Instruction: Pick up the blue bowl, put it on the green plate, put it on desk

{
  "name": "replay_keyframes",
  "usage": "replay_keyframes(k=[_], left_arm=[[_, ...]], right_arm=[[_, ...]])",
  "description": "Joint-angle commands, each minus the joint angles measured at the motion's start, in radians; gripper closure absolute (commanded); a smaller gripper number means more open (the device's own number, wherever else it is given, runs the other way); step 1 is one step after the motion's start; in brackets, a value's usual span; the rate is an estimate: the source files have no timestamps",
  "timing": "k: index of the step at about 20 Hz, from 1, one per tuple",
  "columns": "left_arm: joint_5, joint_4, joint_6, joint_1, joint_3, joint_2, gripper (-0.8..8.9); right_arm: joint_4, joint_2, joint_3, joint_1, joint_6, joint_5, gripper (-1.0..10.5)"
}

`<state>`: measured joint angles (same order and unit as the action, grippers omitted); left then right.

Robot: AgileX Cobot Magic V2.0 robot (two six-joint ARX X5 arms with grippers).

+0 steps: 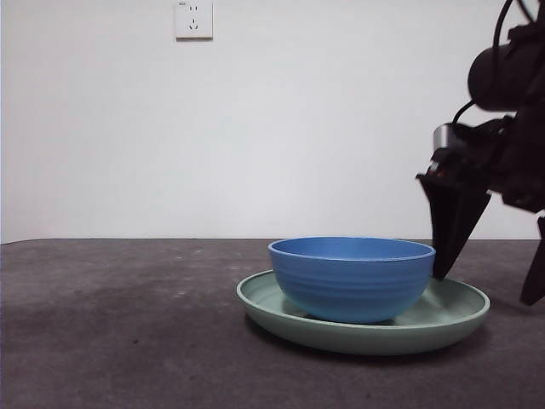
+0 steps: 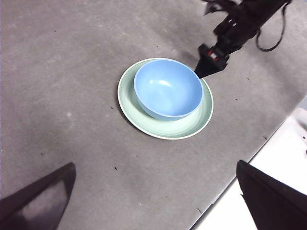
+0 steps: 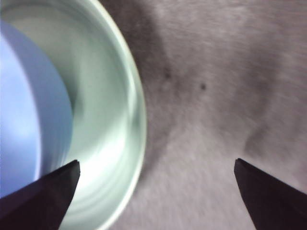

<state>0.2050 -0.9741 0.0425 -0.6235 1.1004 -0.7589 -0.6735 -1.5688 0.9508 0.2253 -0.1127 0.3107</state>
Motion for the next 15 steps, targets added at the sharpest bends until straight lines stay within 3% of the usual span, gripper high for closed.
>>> replay_keyframes(k=[1,12,15], left_arm=[[-0.003,0.005,0.0,-0.005,0.011,-0.005,1.88],[-0.003,0.003,0.003,-0.005,0.011,-0.005,1.88],[-0.003,0.004,0.003,-0.005,0.011,-0.005,1.88]], right_arm=[[0.034,-0.042,0.012,0.017,-0.006,0.002,5.3],[0.112,-0.095,0.012,0.034,-0.006,0.003,8.1],[0.117,-0.108,0.012,0.034,-0.006,0.005,8.1]])
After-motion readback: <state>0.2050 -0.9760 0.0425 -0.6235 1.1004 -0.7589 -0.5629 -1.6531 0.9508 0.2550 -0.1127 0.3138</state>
